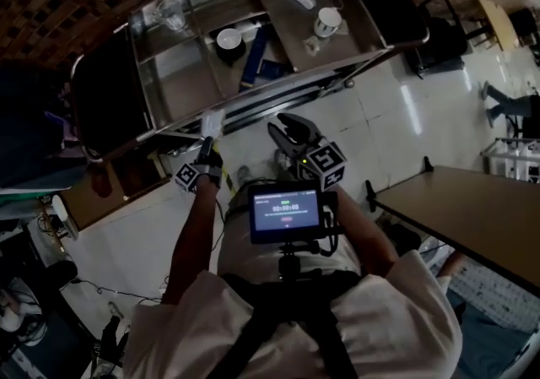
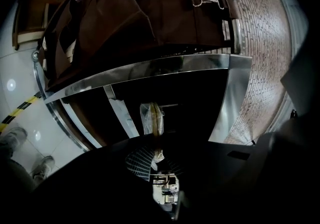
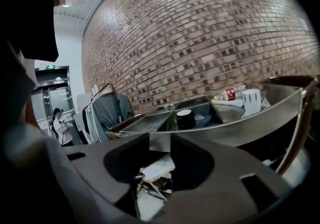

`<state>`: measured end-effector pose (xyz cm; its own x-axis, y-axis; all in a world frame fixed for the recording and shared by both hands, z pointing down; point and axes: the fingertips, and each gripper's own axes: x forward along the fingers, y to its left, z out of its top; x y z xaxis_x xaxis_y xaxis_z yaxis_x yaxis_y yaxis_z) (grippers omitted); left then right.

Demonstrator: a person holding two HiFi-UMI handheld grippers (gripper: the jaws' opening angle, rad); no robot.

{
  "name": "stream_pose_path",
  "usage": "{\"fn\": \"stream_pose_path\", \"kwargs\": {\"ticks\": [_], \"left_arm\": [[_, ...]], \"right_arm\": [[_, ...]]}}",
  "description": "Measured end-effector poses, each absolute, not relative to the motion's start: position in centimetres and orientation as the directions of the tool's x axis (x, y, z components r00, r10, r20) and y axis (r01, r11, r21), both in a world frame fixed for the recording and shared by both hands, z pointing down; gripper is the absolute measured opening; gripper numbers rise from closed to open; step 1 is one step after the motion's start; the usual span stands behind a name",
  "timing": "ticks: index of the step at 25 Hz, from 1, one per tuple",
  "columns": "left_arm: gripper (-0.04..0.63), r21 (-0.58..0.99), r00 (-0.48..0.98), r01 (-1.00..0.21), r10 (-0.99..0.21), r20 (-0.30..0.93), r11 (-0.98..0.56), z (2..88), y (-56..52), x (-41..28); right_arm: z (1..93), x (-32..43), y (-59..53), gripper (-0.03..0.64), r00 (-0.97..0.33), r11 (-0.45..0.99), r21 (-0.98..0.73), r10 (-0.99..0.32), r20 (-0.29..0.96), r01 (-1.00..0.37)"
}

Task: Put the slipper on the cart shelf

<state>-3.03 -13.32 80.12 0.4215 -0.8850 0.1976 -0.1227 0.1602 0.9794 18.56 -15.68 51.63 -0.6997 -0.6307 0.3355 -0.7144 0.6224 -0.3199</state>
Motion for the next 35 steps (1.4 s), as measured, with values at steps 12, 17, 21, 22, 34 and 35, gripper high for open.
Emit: {"fn": "stream_pose_path", "kwargs": {"ticks": [12, 17, 21, 22, 34, 35], "left_arm": [[0.049, 0.968, 0.247, -0.074, -0.936, 0.249, 0.238, 84.9, -19.4, -1.3], [0.049, 0.981, 0.176, 0.002, -0.966, 0.191, 0.195, 85.6, -21.3, -1.6], [0.049, 0.979, 0.14, 0.037, -0.971, 0.194, 0.201, 86.1, -22.4, -1.2], [0.049, 0.977, 0.132, 0.046, -0.971, 0.198, 0.206, 86.3, -22.7, -0.9], [0.327, 0.935, 0.152, -0.109, -0.924, 0.352, 0.338, 85.3, -21.5, 1.8], [0.327, 0.931, 0.158, -0.116, -0.919, 0.361, 0.346, 85.1, -20.6, 2.1]], "right_arm": [[53.3, 22.3, -20.0, 0.144, -0.723, 0.65, -0.326, -0.563, 0.4, -0.687], [53.4, 22.5, -20.2, 0.144, -0.728, 0.665, -0.314, -0.548, 0.411, -0.678], [53.6, 23.9, -20.8, 0.144, -0.725, 0.663, -0.313, -0.548, 0.417, -0.68], [53.7, 24.4, -21.1, 0.144, -0.724, 0.659, -0.315, -0.55, 0.417, -0.682], [54.0, 26.6, -21.7, 0.144, -0.747, 0.664, -0.35, -0.539, 0.388, -0.661], [53.9, 26.6, -21.7, 0.144, -0.753, 0.668, -0.354, -0.538, 0.38, -0.655]]}}
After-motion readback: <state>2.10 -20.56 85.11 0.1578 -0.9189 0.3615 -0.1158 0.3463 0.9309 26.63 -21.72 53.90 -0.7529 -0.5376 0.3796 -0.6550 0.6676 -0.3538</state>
